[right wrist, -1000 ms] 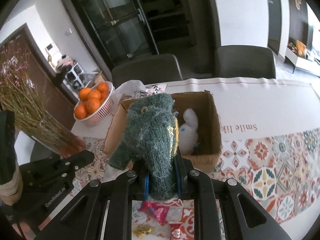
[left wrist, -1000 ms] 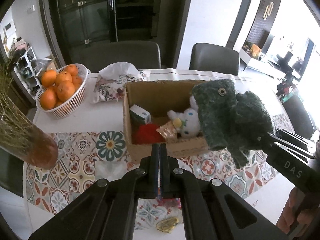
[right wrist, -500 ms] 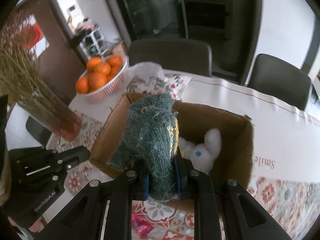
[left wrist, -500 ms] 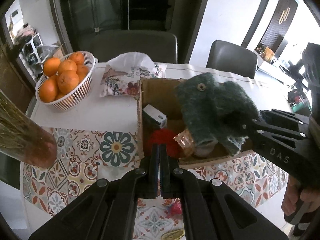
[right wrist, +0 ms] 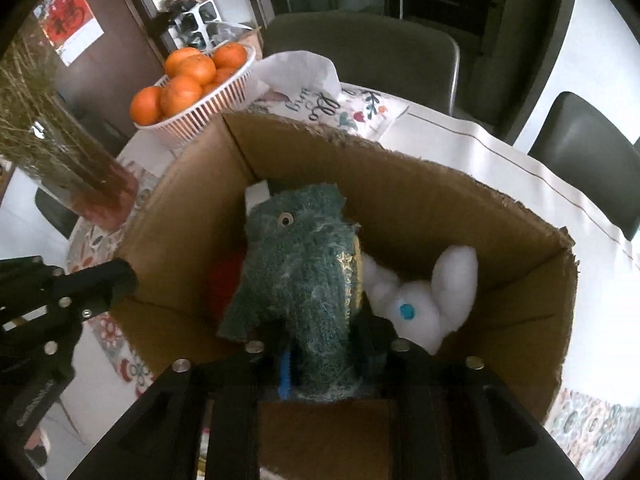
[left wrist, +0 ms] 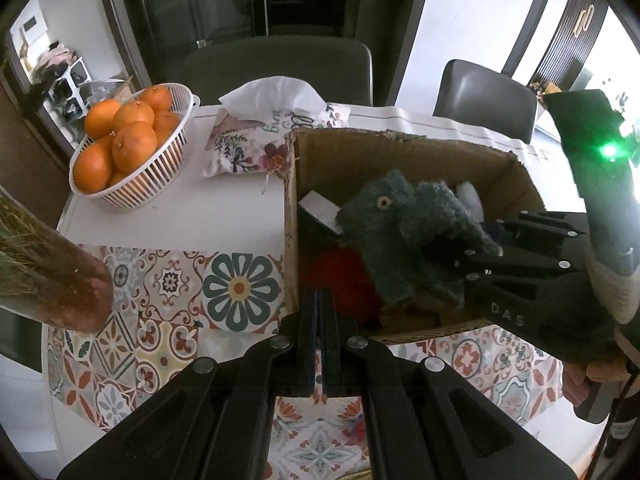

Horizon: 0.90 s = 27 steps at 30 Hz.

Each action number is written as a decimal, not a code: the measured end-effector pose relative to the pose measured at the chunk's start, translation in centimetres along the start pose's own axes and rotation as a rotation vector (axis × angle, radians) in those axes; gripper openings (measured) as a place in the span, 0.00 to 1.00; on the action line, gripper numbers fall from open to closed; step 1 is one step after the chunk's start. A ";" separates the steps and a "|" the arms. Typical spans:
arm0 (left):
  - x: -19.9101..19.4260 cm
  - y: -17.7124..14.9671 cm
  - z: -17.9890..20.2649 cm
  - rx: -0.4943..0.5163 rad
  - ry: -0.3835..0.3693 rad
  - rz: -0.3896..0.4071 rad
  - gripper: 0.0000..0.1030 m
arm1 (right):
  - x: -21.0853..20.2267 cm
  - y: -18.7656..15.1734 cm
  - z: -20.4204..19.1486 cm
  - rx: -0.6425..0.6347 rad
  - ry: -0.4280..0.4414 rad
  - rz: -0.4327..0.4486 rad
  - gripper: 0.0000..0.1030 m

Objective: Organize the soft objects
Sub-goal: 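Carry the green glove over the box with the right tool and open it, then move both tools back toward the yellow keychain and red candy packet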

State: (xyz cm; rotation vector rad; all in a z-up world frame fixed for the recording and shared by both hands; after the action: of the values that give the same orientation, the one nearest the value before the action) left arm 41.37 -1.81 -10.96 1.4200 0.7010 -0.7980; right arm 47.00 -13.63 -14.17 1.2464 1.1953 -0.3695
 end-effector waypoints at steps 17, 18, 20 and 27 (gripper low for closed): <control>-2.2 -1.2 0.7 -0.019 -0.065 0.012 0.43 | -6.5 -1.0 0.1 0.064 -0.155 0.183 0.80; -2.5 -1.2 0.7 -0.018 -0.053 0.018 0.44 | -6.7 -1.0 0.2 0.060 -0.168 0.187 0.80; -3.1 -1.2 0.5 -0.014 -0.008 0.036 0.44 | -7.0 -0.8 0.4 0.057 -0.201 0.183 0.80; -5.6 -1.7 0.0 -0.014 0.003 0.071 0.51 | -10.4 -1.7 -1.1 0.087 -0.241 0.249 0.80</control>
State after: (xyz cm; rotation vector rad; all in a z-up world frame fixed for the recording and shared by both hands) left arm 36.84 -1.49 -7.33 1.4256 0.6545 -0.7342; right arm 41.02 -17.10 -6.20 1.3669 0.8160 -0.3777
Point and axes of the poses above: each gripper's, at about its wrist camera, not at the fingertips, and x roughly the way its jaws point, z to its right, y to its top, the point moved 4 cm from there along x, roughly the way its jaws point, and after that the axes turned 10 degrees about z, right-handed, at the moved point
